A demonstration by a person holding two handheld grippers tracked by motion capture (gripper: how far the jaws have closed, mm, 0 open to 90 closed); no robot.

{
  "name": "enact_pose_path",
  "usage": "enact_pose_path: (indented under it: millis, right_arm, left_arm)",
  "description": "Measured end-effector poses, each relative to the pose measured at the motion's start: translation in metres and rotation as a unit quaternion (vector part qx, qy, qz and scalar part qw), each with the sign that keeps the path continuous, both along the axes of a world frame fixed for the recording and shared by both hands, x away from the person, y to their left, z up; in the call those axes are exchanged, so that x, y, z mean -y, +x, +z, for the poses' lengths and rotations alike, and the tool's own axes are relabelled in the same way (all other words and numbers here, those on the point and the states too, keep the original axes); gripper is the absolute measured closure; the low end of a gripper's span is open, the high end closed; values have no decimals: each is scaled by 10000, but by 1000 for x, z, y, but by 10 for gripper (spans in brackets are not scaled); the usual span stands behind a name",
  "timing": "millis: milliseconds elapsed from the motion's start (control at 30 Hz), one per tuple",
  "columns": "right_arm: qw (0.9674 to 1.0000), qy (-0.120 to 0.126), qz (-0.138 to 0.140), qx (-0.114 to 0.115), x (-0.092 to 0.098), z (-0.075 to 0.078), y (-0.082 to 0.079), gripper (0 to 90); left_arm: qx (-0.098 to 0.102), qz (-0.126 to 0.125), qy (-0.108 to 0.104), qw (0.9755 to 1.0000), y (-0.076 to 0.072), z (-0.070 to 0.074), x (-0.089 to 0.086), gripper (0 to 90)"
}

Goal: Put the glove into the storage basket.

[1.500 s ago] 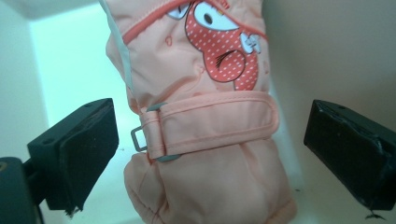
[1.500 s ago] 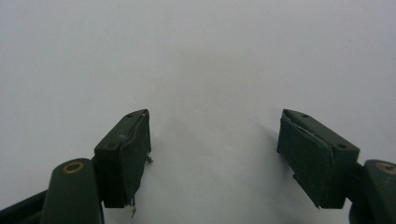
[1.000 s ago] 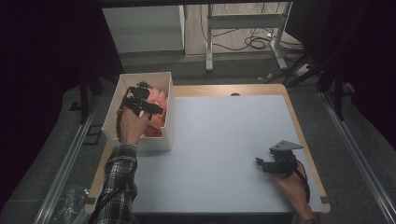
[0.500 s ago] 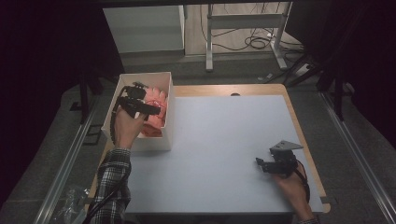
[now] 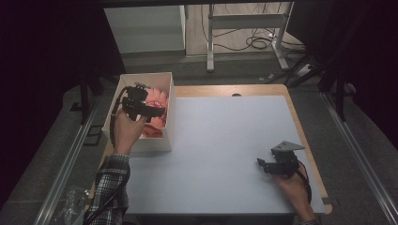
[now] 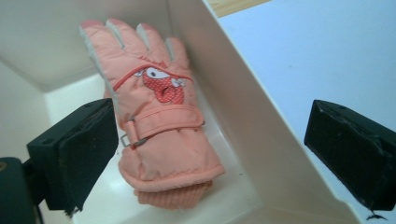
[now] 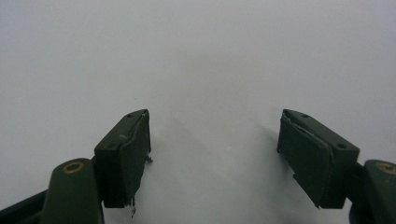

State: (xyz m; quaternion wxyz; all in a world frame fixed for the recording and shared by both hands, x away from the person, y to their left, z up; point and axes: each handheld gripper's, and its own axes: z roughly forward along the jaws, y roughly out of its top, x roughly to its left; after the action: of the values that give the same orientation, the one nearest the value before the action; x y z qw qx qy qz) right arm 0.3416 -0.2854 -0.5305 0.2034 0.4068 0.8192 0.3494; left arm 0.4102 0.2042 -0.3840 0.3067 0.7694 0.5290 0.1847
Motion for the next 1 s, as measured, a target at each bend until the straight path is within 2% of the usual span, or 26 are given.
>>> enact_pose_path:
  millis: [300,500,1000]
  right_arm:
    - [10000,1,-1,0,0,0,0,259]
    - [10000,1,-1,0,0,0,0,259]
    - [10000,0,3,2,0,0,0,259]
  left_arm:
    - [32,-265,-176,9995,-8,1,14,31]
    - [72,-484,-212,9986,-12,-1,26,26]
    - [154,-1007,-292,9944,-21,-8,63,24]
